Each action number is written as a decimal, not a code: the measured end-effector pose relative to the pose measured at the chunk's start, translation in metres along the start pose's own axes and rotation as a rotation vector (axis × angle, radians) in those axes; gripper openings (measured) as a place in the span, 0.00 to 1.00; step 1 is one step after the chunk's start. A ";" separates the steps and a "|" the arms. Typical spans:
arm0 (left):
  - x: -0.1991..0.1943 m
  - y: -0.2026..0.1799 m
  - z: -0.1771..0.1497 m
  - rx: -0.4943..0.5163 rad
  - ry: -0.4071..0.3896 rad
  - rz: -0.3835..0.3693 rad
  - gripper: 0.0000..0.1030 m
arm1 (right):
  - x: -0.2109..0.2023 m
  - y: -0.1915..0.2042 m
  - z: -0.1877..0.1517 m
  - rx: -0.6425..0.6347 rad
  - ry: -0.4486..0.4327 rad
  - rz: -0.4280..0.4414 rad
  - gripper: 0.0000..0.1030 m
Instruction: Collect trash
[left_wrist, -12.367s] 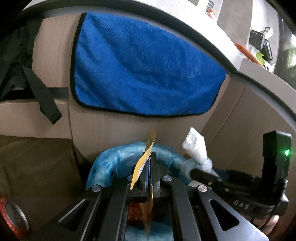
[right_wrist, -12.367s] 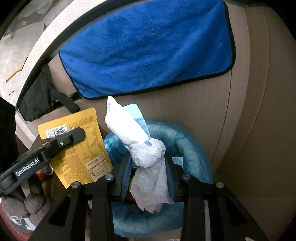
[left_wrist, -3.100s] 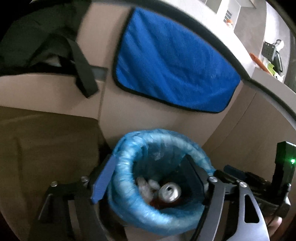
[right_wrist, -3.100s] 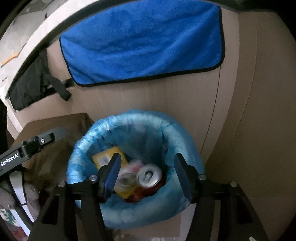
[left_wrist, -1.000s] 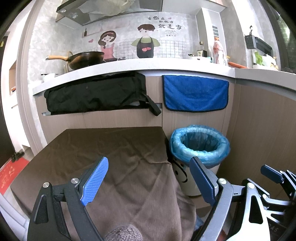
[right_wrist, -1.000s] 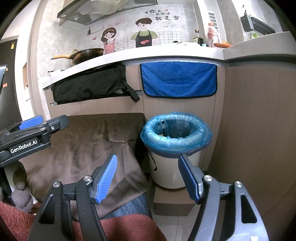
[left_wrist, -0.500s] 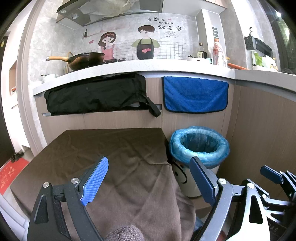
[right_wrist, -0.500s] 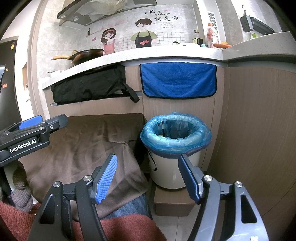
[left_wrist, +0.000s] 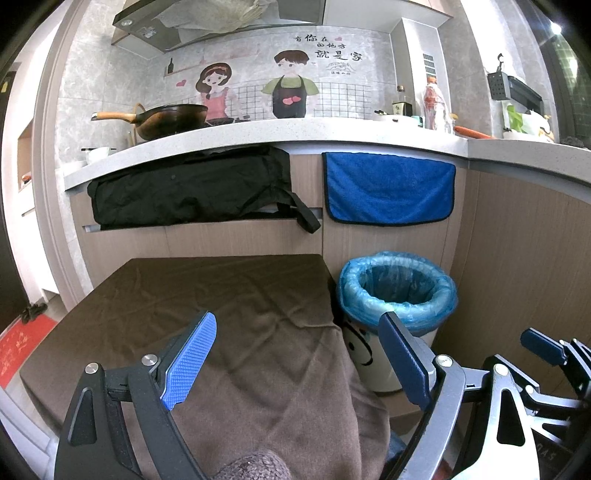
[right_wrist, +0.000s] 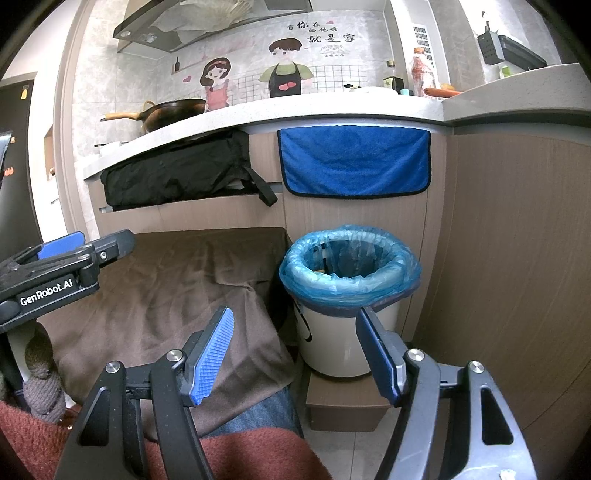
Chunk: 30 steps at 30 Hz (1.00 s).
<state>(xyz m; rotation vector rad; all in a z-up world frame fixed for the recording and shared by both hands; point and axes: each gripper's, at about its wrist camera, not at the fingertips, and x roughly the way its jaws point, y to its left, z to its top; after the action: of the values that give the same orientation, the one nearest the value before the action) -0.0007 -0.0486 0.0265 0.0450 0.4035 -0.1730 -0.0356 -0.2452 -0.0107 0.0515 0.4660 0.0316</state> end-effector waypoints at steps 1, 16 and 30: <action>0.000 0.000 0.000 0.000 0.000 0.000 0.87 | 0.000 0.000 0.001 0.001 -0.001 0.000 0.64; 0.001 0.000 0.001 -0.003 0.008 -0.003 0.87 | -0.003 -0.002 0.007 0.011 -0.011 -0.011 0.64; 0.001 -0.002 0.002 -0.002 0.008 -0.001 0.87 | -0.004 -0.005 0.008 0.021 -0.017 -0.022 0.64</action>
<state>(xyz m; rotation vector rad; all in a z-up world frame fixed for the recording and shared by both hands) 0.0004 -0.0513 0.0275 0.0438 0.4114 -0.1737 -0.0358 -0.2504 -0.0023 0.0671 0.4501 0.0049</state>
